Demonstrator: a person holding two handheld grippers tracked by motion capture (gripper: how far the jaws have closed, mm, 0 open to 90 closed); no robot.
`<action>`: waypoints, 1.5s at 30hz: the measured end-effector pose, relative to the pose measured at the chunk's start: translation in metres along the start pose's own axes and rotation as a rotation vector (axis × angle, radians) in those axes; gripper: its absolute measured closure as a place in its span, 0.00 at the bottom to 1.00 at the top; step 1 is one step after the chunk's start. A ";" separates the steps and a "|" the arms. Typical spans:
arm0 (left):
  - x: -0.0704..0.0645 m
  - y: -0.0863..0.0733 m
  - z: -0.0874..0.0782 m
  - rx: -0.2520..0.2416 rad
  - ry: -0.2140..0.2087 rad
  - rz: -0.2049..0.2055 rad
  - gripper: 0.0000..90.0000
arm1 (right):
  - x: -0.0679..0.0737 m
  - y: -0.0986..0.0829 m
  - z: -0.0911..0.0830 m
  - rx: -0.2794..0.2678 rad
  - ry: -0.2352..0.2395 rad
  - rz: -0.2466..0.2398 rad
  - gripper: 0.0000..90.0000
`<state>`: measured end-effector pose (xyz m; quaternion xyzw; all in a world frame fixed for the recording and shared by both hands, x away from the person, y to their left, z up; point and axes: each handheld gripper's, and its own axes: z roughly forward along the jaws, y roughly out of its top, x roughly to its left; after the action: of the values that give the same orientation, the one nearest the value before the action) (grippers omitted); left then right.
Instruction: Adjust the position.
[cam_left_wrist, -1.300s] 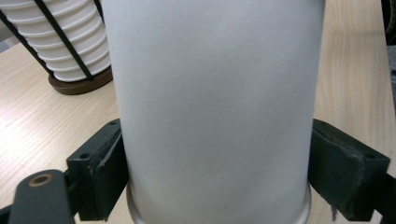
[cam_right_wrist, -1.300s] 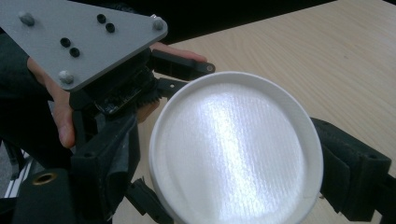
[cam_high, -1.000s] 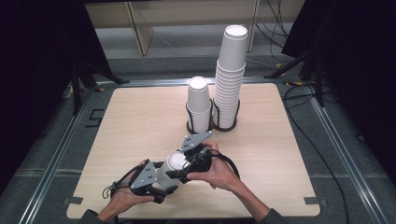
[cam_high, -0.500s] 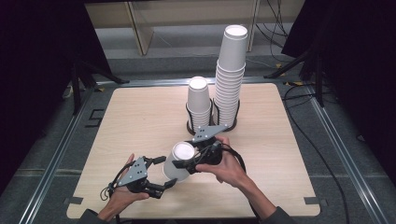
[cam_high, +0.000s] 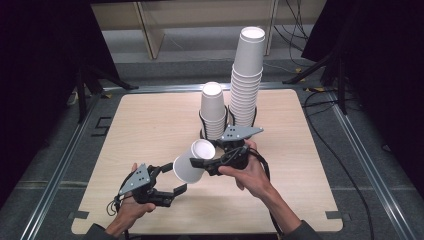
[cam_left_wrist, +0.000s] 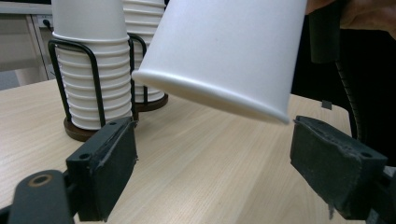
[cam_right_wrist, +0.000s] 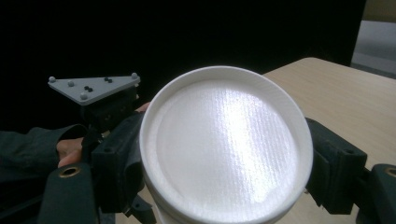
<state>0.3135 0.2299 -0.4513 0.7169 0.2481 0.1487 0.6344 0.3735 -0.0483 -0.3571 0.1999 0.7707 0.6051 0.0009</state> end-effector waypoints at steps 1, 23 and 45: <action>0.000 0.000 0.000 0.000 0.000 0.000 0.16 | 0.000 -0.001 0.002 0.011 0.004 -0.002 0.27; -0.005 0.001 0.002 0.008 0.010 0.064 0.05 | 0.006 -0.013 0.023 -0.006 0.130 0.062 0.27; -0.008 -0.001 0.006 0.198 -0.014 0.184 0.16 | 0.010 -0.005 0.010 0.244 0.047 -0.152 0.17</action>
<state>0.3095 0.2203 -0.4528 0.7968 0.1904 0.1760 0.5459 0.3653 -0.0366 -0.3623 0.1254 0.8513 0.5095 0.0041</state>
